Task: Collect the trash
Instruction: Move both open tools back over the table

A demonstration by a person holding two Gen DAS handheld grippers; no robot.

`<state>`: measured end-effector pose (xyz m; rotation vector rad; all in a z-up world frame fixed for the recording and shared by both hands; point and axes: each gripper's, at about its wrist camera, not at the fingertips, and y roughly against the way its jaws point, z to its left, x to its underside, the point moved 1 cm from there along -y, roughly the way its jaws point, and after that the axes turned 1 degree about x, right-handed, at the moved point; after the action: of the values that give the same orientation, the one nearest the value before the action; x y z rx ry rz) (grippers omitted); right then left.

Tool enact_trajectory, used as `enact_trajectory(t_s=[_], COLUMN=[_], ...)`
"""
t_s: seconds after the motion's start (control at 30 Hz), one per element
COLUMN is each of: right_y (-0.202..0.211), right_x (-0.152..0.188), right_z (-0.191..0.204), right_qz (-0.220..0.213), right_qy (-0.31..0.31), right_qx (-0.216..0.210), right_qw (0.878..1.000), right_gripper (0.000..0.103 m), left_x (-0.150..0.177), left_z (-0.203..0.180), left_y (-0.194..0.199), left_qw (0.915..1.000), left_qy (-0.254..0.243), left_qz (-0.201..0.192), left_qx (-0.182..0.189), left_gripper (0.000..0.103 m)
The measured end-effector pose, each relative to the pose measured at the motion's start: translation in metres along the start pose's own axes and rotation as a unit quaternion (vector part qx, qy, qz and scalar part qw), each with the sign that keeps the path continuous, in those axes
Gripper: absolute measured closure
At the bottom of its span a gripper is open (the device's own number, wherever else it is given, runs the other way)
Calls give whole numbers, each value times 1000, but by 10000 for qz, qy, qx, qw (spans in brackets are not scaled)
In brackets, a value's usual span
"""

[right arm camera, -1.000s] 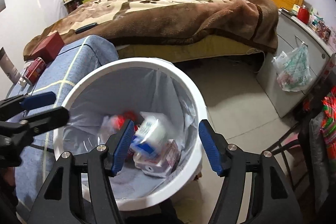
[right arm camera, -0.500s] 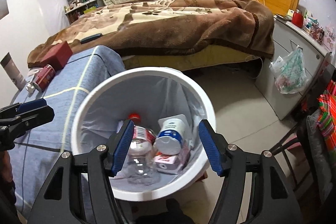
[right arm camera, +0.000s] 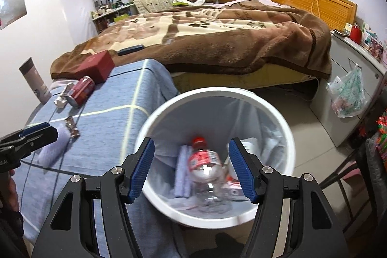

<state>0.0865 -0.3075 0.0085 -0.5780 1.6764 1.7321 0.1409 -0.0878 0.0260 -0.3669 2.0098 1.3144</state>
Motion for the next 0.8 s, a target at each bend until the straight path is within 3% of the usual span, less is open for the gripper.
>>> enact_trajectory(t_s=[0.23, 0.47, 0.63, 0.8], right_y=[2, -9, -18, -25], right_x=[2, 8, 13, 18], right_z=[31, 74, 100, 131], right_qz=[-67, 47, 179, 298], right_qy=[158, 362, 545, 792], right_qx=[-127, -572, -720, -865], right_qw=[9998, 9977, 9958, 9927], right_gripper=[38, 38, 38, 38], left_x=[12, 23, 33, 41], left_z=[35, 82, 121, 152], left_y=[24, 47, 55, 51], left_qw=[9991, 9953, 9903, 9876], left_qy=[261, 519, 794, 1040], left_qz=[-176, -335, -324, -176], left_qx=[-275, -742, -1095, -1164], left_gripper=[28, 28, 28, 28])
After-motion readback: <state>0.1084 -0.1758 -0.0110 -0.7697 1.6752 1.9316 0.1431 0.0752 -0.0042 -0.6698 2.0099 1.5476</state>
